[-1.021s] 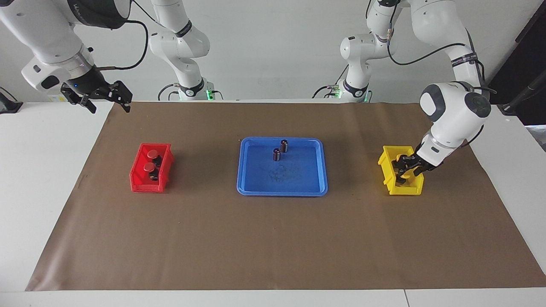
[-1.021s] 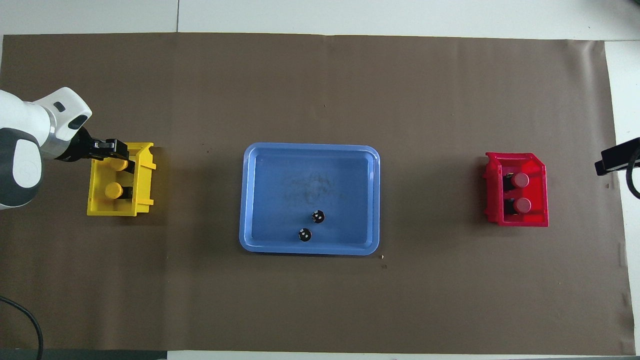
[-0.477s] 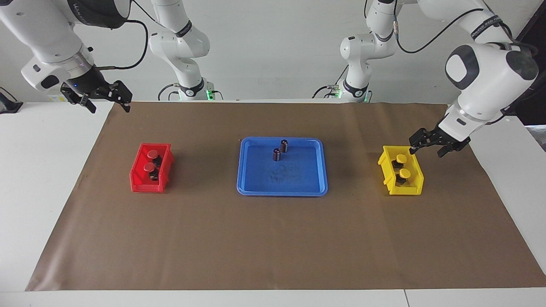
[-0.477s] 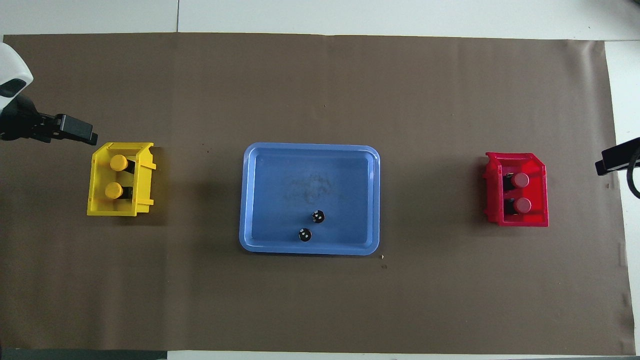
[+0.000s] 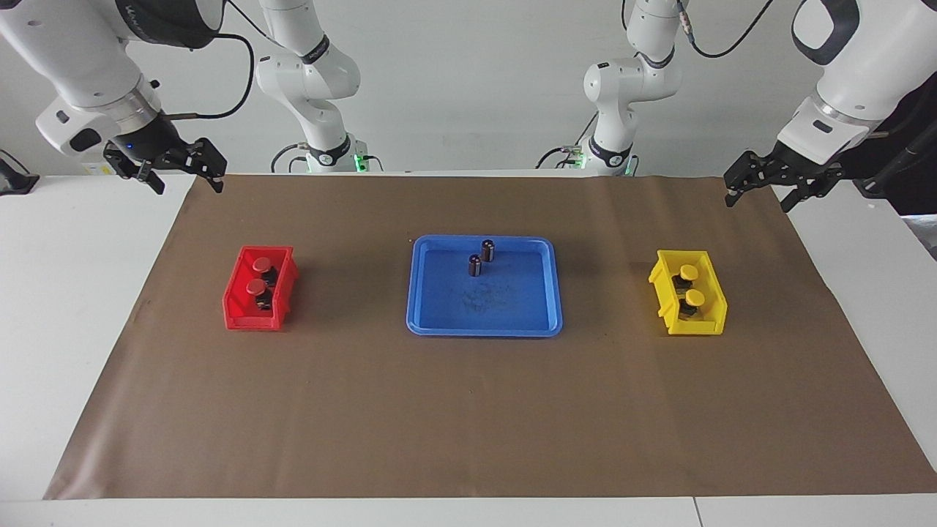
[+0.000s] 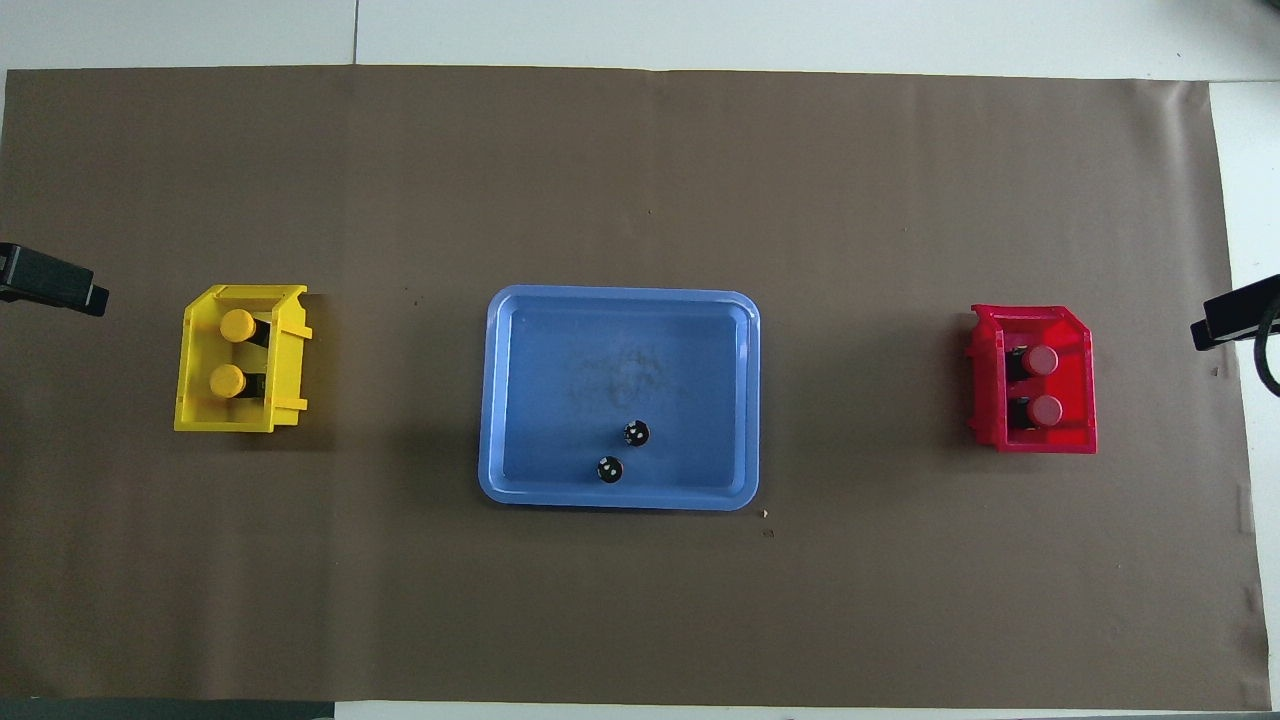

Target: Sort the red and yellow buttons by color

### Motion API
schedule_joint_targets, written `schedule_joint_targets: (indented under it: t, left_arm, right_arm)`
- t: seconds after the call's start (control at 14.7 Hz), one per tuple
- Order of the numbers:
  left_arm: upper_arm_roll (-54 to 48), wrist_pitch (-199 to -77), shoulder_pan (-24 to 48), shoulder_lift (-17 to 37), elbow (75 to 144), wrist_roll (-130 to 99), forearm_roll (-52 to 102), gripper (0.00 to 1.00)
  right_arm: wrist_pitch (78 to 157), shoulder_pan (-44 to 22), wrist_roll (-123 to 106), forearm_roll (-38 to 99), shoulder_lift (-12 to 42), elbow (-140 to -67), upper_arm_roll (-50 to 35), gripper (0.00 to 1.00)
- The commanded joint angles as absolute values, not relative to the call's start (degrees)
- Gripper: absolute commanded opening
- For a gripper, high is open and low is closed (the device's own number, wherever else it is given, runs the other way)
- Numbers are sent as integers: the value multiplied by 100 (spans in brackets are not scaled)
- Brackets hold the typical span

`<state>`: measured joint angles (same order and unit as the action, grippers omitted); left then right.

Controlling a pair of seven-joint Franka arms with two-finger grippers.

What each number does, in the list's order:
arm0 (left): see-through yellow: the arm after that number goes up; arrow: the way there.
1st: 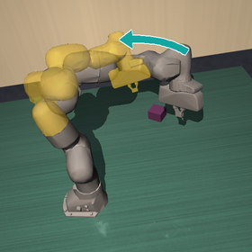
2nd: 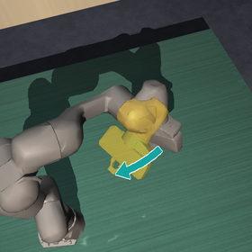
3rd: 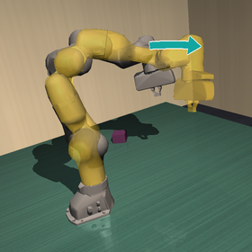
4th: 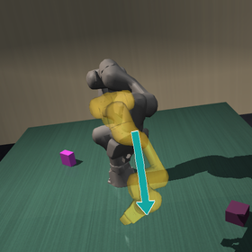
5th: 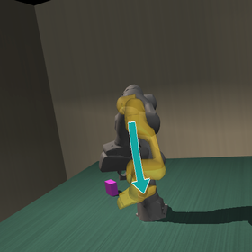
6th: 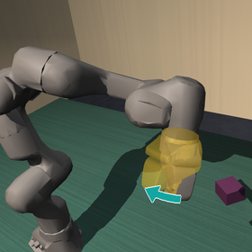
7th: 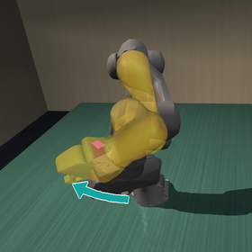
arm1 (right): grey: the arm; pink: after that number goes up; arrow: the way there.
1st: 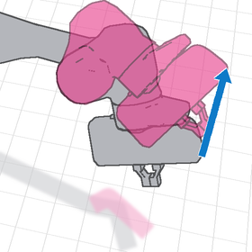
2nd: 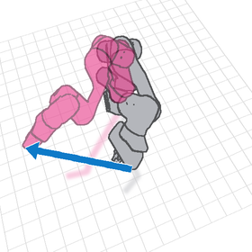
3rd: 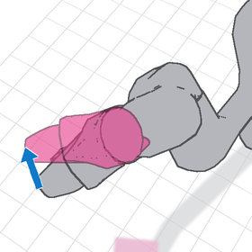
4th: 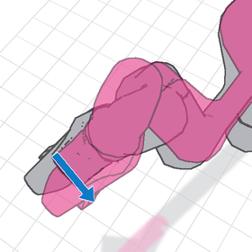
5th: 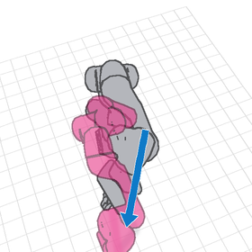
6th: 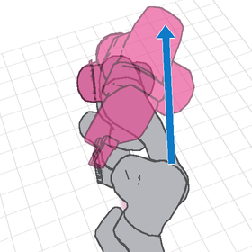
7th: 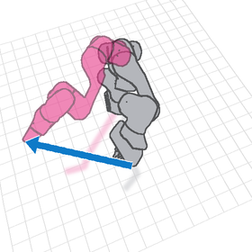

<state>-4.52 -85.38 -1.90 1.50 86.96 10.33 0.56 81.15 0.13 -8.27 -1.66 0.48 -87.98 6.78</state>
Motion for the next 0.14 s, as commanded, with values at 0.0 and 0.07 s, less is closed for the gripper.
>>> schedule_joint_targets:
  t: [0.0, 0.07]
  left_arm:
    - [-554, -8385, -167, 88, 8657, 1099, -79, 100]
    - [-554, -8385, -167, 88, 8657, 1099, -70, 100]
  right_arm:
    - [8077, -9, -782, -193, 26, -8763, 694, 100]
    - [8077, -17, -782, -193, 26, -8763, 694, 100]
